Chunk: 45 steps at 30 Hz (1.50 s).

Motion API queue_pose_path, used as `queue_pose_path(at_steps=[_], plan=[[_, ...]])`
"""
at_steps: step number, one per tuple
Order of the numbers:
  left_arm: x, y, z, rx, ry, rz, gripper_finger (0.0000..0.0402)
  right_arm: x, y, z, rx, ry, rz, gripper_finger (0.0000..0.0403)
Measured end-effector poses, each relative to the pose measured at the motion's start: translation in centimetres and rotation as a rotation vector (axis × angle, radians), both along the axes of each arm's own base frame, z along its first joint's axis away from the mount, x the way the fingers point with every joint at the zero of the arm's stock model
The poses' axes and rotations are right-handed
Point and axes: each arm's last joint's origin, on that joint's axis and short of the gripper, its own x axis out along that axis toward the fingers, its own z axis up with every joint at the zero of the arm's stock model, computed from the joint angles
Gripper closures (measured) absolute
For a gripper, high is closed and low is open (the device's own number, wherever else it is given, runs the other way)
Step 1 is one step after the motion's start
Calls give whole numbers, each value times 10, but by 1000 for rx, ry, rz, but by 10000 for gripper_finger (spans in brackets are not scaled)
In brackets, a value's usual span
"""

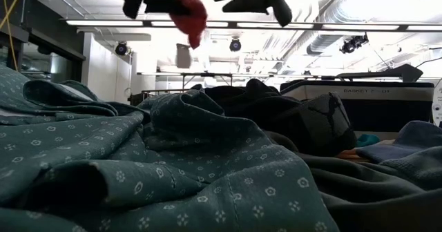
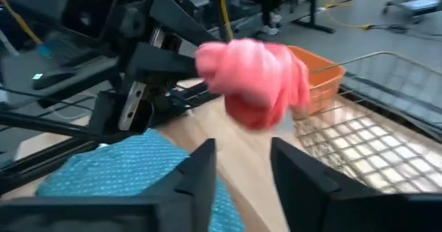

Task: Pick & Place Cloths
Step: Put the pink sock into the orange bin

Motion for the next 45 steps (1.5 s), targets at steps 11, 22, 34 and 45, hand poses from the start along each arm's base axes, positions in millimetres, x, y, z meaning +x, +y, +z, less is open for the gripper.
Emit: queue_pose_path(at_steps=[11,22,34,45], plan=[[-14,58,-21,-26,105,549,379,-10,3,-4,33,53,-82,166],[-49,142,-39,-417,73,797,379,-11,3,-6,51,62,-91,164],[-99,200,-49,-805,-49,914,379,-10,3,-6,54,61,-91,164],[-112,225,-72,-968,-8,976,379,-11,3,-7,68,61,-96,164]])
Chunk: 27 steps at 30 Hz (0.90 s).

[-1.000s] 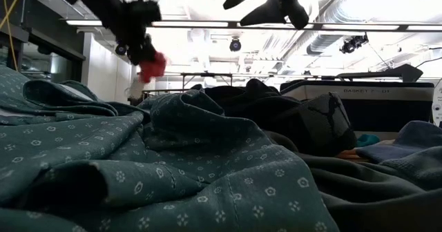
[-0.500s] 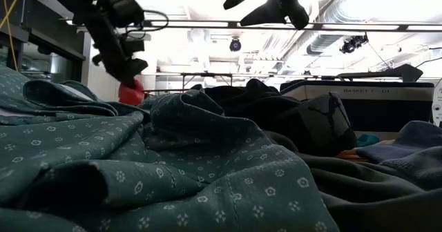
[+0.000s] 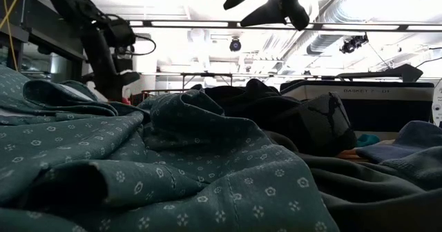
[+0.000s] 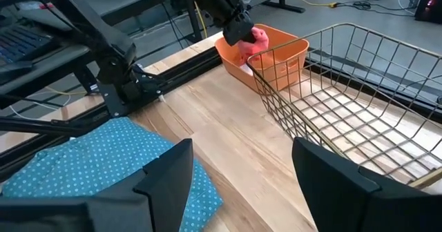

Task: Pick & Place Cloths
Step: Put the pink sock into the orange bin, then put the blue sock into the orange bin

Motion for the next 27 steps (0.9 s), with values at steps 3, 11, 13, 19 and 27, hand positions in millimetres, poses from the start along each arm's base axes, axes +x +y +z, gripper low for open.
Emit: queue_pose_path(at_steps=[3,11,13,19,27], plan=[[3,3,-4,-5,1,-2,373,0,0,-1,3,7,-2,164],[3,4,-5,-3,1,-2,262,0,0,-1,4,8,1,164],[3,4,-5,-3,1,-2,242,0,0,-1,5,9,2,164],[2,1,3,30,-22,-2,213,0,0,-1,6,9,4,164],[-6,-14,26,75,-118,-70,212,-3,3,-1,35,22,22,164]])
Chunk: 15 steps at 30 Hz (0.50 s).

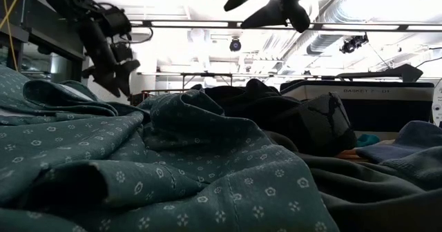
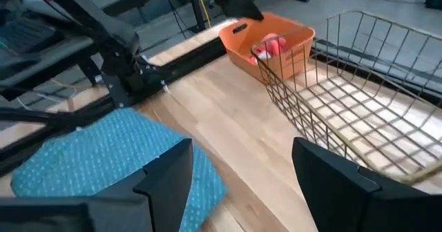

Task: Pick & Place Cloths
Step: Put the blue sock into the orange bin

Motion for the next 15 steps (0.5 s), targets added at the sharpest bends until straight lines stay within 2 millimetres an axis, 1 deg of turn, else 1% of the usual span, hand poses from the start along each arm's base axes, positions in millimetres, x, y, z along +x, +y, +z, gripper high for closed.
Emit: queue_pose_path(at_steps=[3,7,10,15], plan=[[-3,-10,11,-4,-79,-83,212,-8,3,2,34,22,-8,164],[-8,-26,26,5,-194,-197,211,-25,9,2,115,71,-34,164],[-6,-41,37,35,-259,-296,211,-37,17,0,181,104,-59,164],[2,-67,49,88,-307,-426,211,-53,28,-8,278,167,-111,164]])
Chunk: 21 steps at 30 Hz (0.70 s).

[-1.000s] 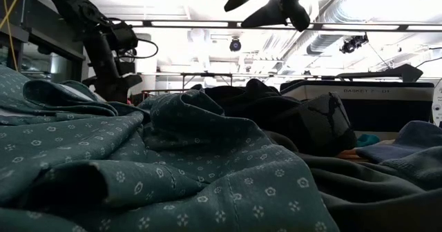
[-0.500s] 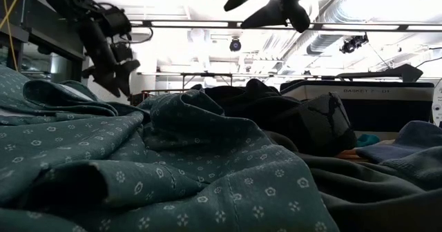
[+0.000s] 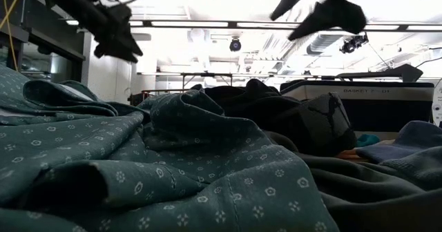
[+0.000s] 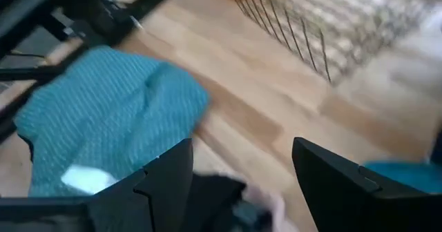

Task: Pick & Place Cloths
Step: Put the blue sock into the orange bin

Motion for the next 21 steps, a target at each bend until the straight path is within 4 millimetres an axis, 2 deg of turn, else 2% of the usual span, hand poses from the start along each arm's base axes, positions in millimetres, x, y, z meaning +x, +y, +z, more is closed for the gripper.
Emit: queue_pose_path(at_steps=[7,14,21], plan=[[15,-24,2,41,13,-81,211,-11,-3,-22,110,91,-183,164],[22,-35,3,70,23,-120,211,-5,2,-54,128,161,-236,164],[23,-37,3,72,22,-130,211,4,8,-89,158,248,-323,164]])
